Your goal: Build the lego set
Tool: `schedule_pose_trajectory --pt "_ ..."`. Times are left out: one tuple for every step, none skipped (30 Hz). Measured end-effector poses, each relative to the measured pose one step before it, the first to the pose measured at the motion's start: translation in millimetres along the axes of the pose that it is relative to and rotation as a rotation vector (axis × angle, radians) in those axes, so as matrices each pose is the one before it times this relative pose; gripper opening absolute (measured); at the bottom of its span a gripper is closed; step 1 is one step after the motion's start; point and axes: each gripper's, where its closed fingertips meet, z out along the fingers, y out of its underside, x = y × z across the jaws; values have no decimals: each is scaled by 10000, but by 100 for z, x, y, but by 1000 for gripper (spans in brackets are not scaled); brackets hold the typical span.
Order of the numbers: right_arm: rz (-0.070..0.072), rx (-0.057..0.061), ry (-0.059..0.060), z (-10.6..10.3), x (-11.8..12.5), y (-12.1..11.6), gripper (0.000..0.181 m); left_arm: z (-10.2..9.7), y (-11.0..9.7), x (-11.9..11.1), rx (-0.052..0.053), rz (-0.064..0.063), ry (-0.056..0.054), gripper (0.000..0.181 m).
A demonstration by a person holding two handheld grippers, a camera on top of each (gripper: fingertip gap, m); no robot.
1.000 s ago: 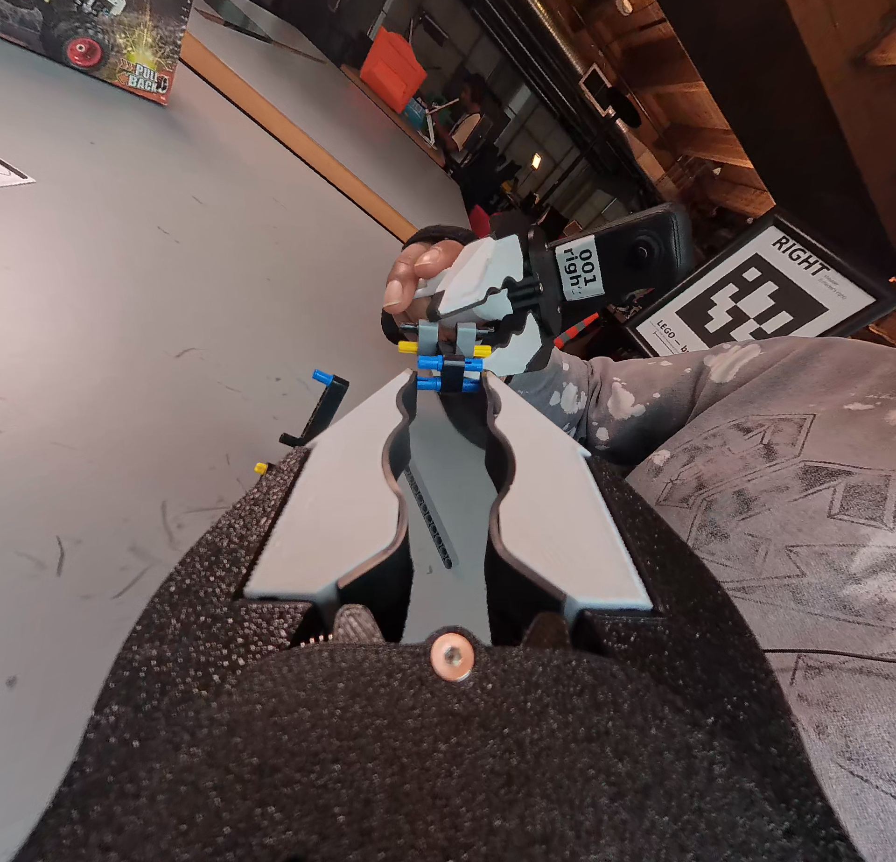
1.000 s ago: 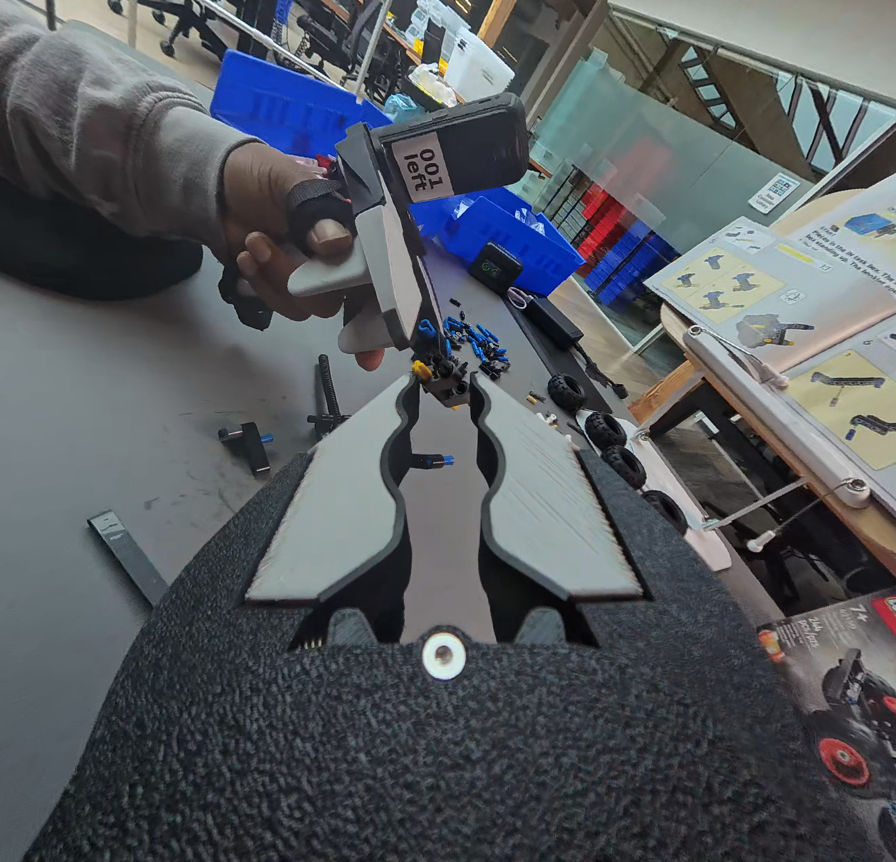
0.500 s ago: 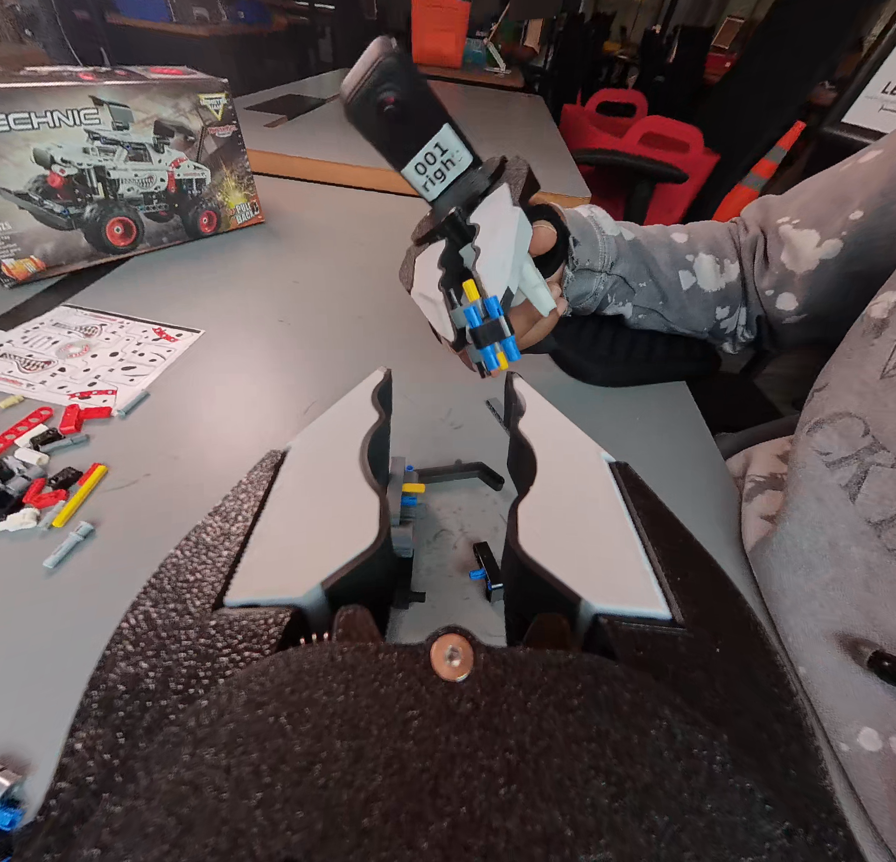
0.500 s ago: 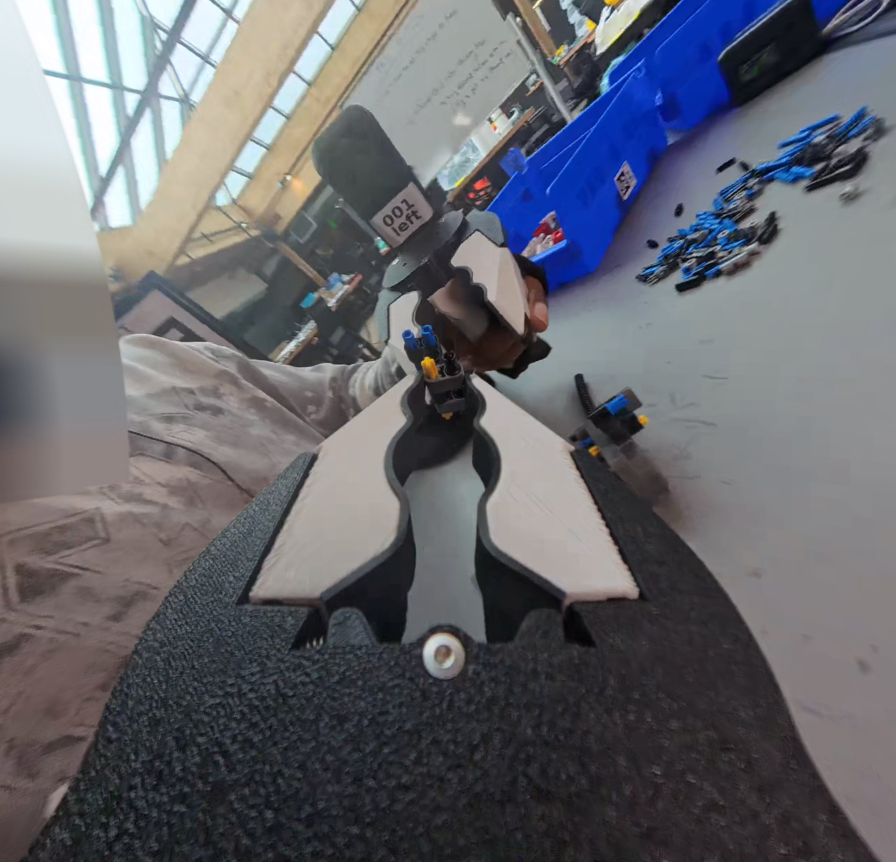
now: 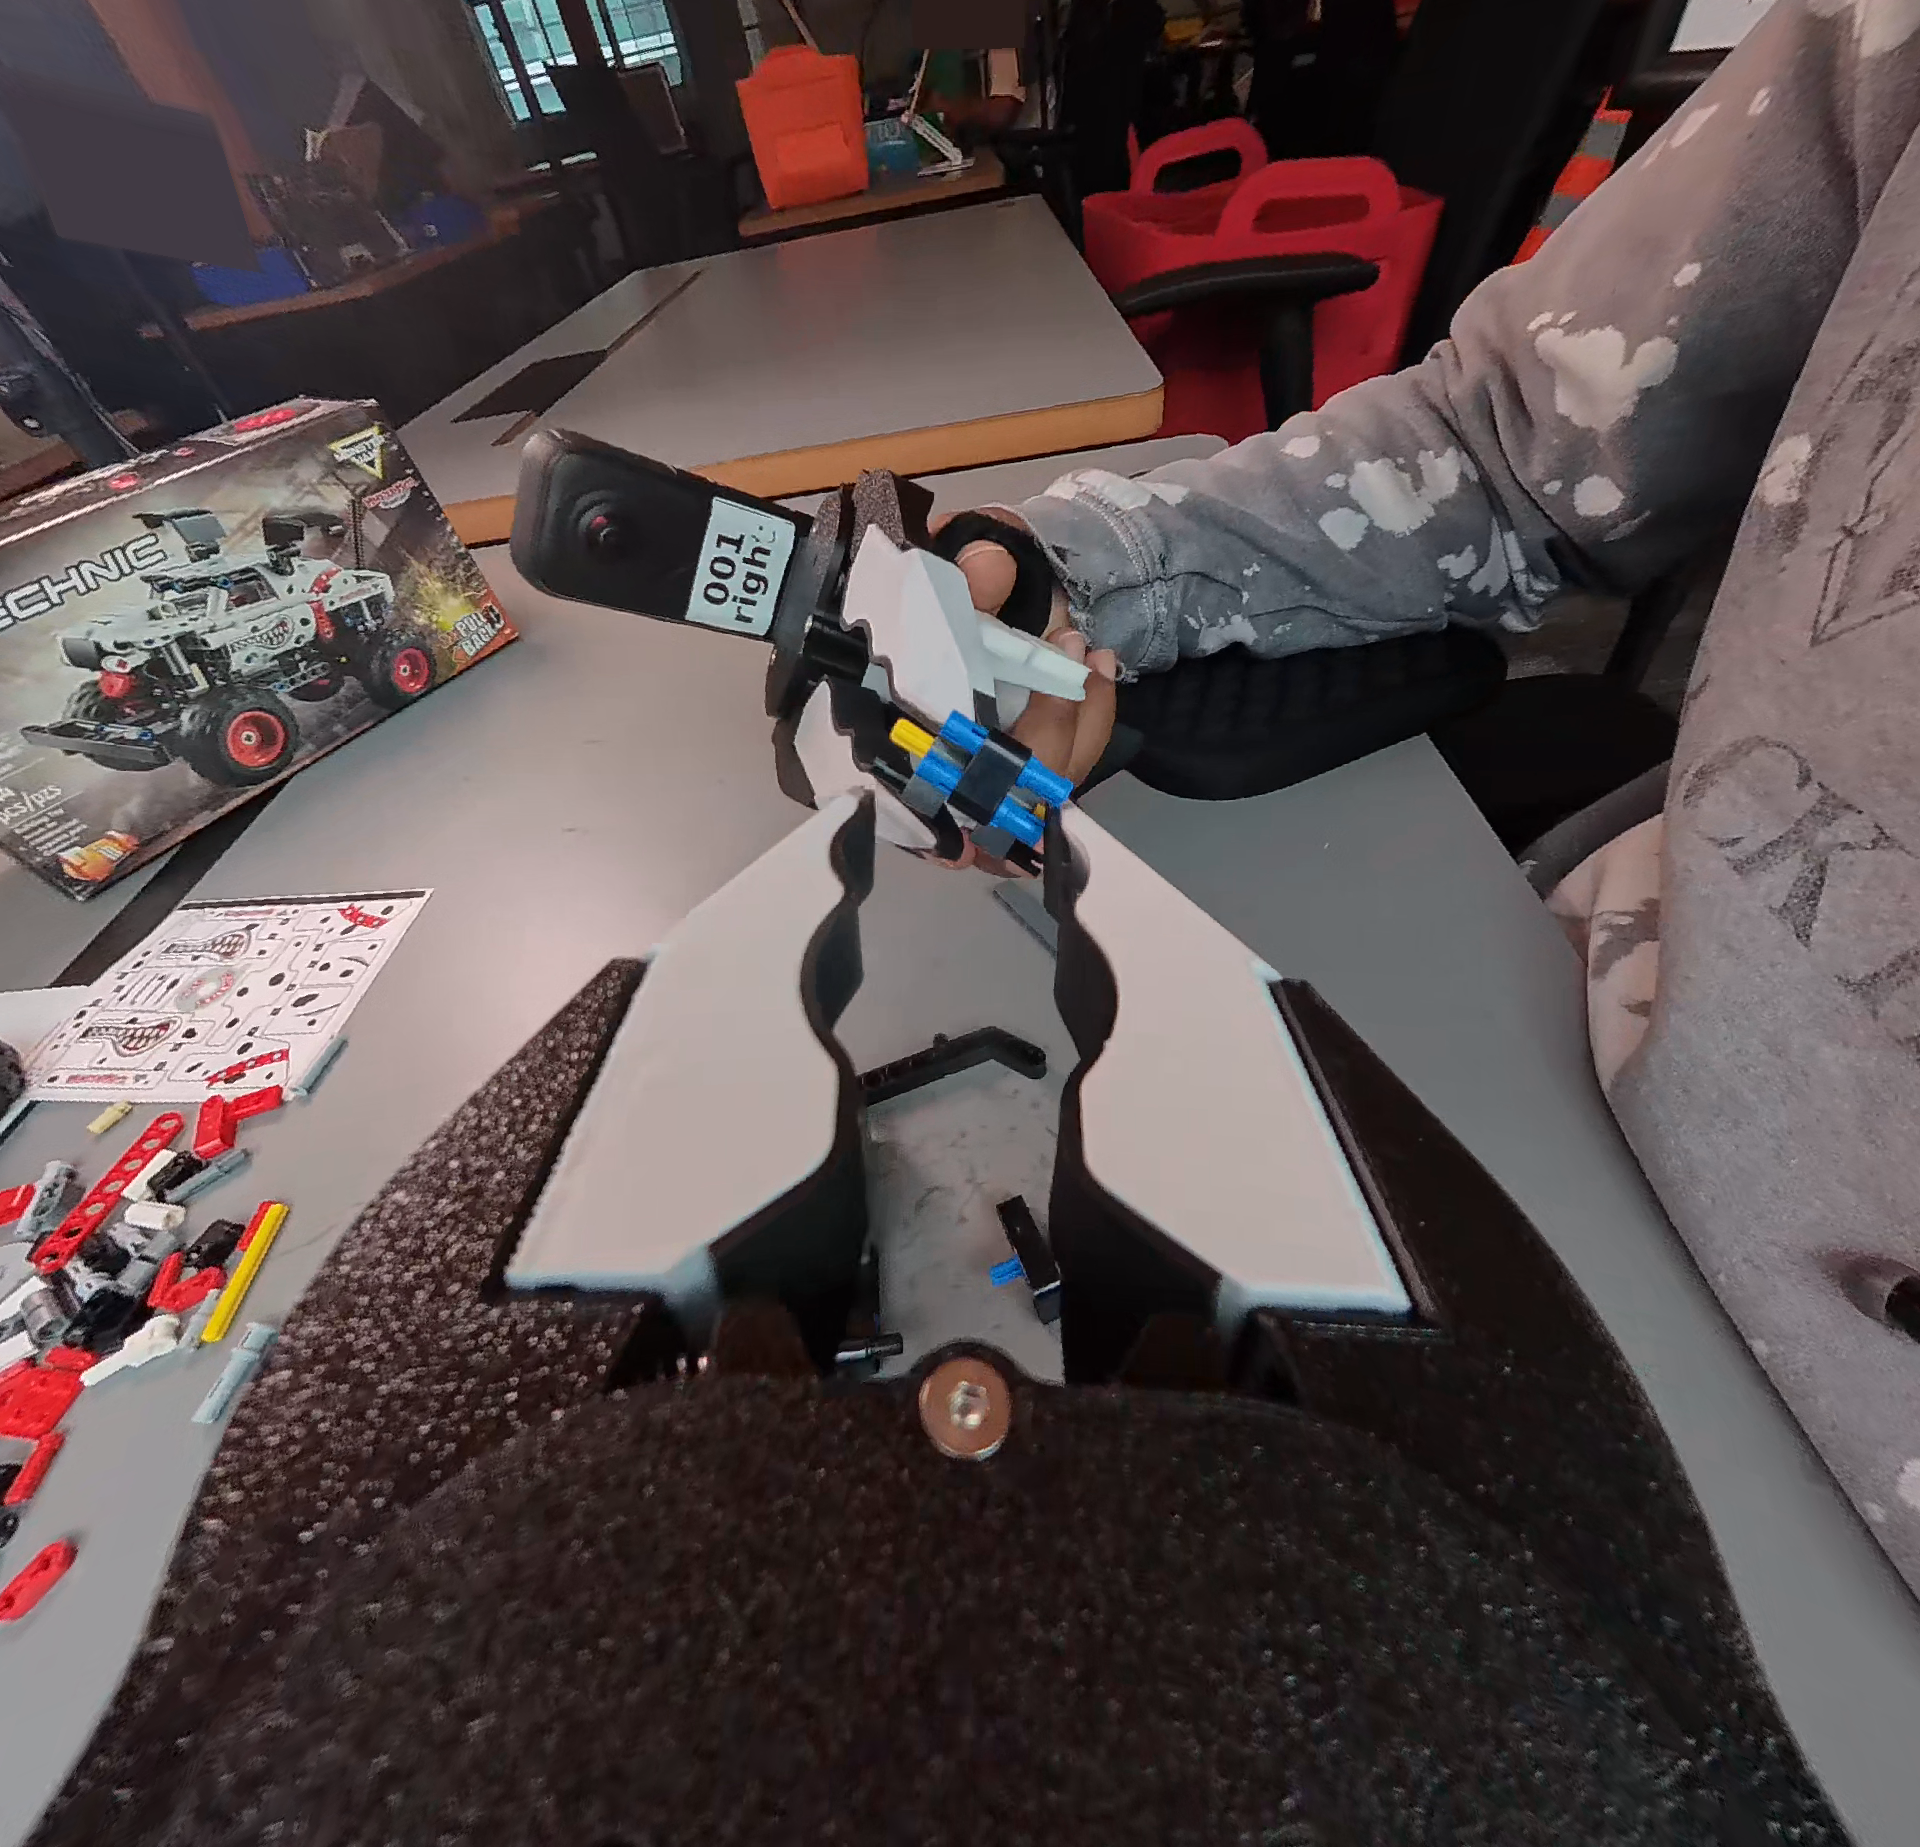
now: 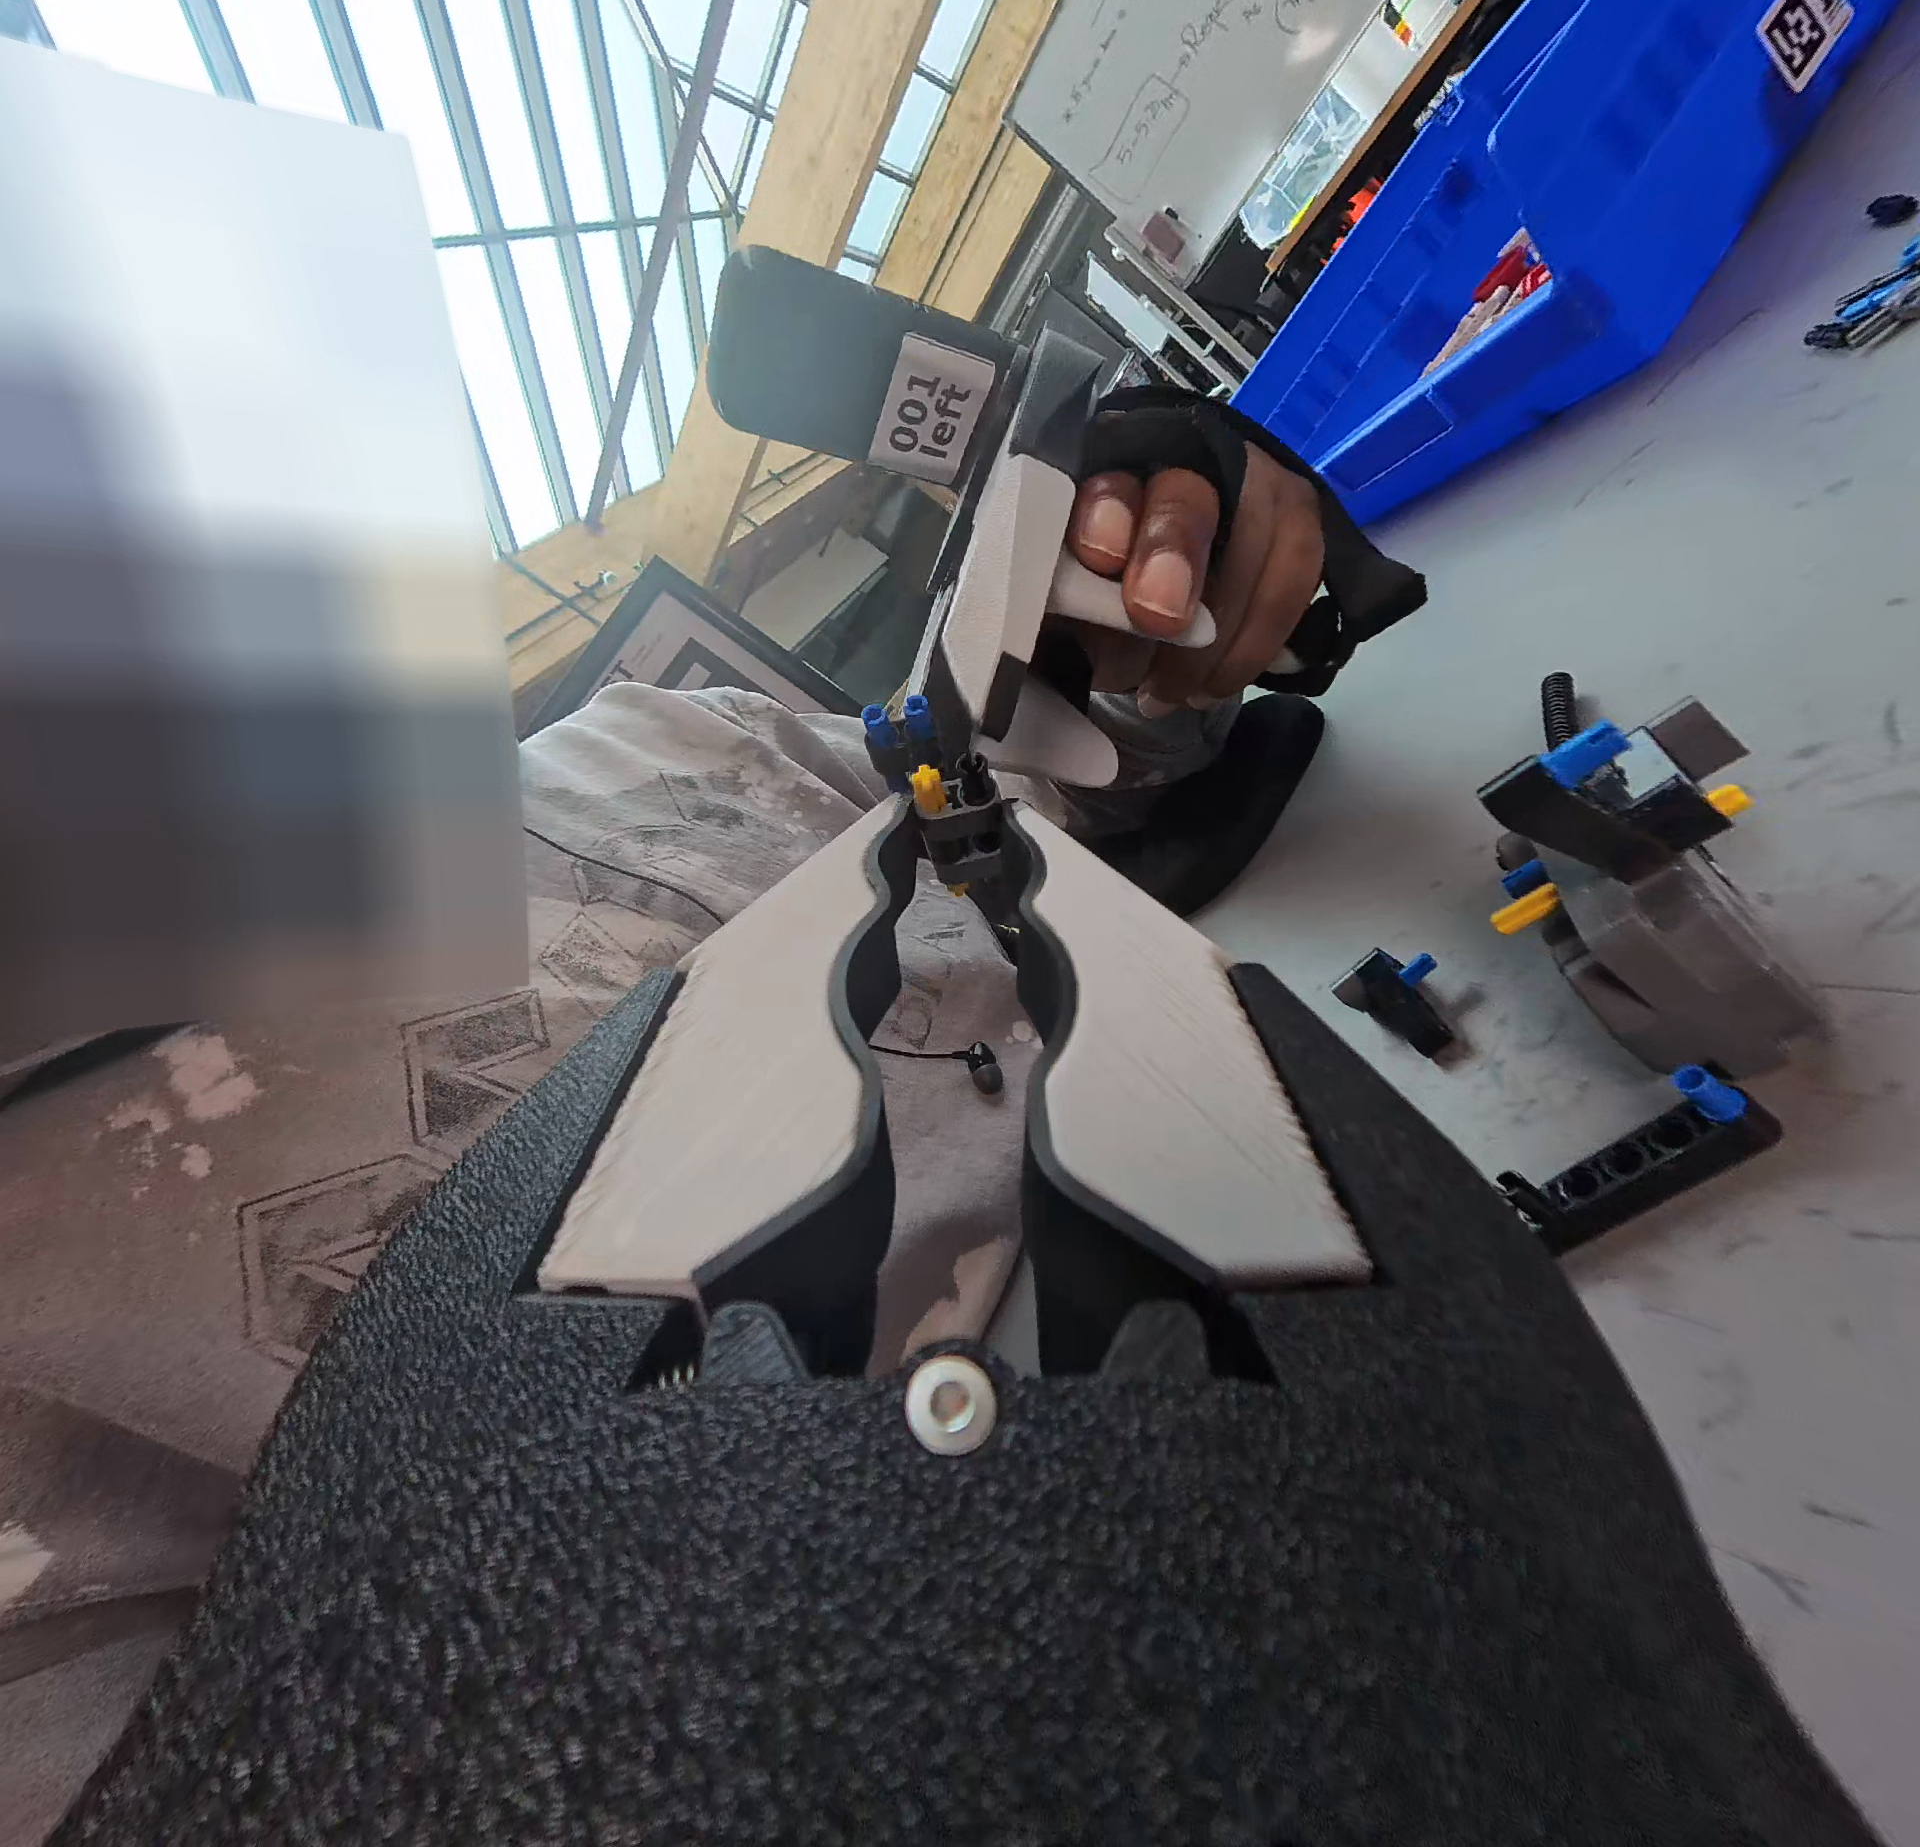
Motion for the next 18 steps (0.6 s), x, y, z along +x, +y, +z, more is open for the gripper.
schedule_pose_trajectory --pt "49 -5 -20 -11 21 29 15 8 17 -105 -11 77 -102 34" --pt "32 -31 -32 11 -32 40 15 -23 -33 -74 22 60 -65 37" --pt "13 -64 -28 27 -35 112 15 -38 -4 -16 0 75 -25 39" --pt "14 -51 -1 18 14 88 15 -53 5 63 -15 111 4 40" --pt "42 -2 -18 3 11 17 15 -53 -53 173 7 139 59 40" --pt "52 22 42 -53 104 -28 15 -48 -135 333 53 166 146 42" --pt "42 18 82 -96 198 -25 15 -24 -198 325 68 171 129 42" --pt "62 19 31 -100 137 -28 15 18 -126 198 10 154 41 41" --pt "45 -14 -34 -55 6 25 15 54 8 88 -65 140 -13 37" --pt "8 -46 -22 27 -26 87 15 59 166 75 -127 115 -3 30" --pt "4 -48 -35 90 -58 95 15 57 176 167 -117 60 76 29" --pt "5 -62 36 91 74 106 15 5 69 122 -31 -14 82 29" --pt "55 17 -31 29 -3 -8 15 -36 -10 -30 5 -70 21 29" --pt "52 62 24 -17 69 -103 15 -20 58 -167 -16 -156 -21 29" --pt "23 125 130 -106 214 -234 15 17 147 -404 -21 -381 -81 29" --pt "-92 240 284 -283 372 -484 16 68 220 -595 -9 -709 -80 28" --pt "-328 140 501 -379 537 -388 17 88 272 -708 -1 -974 -39 28" --pt "-724 -8 643 -397 504 -263 22 32 209 -785 55 -1069 -17 28"
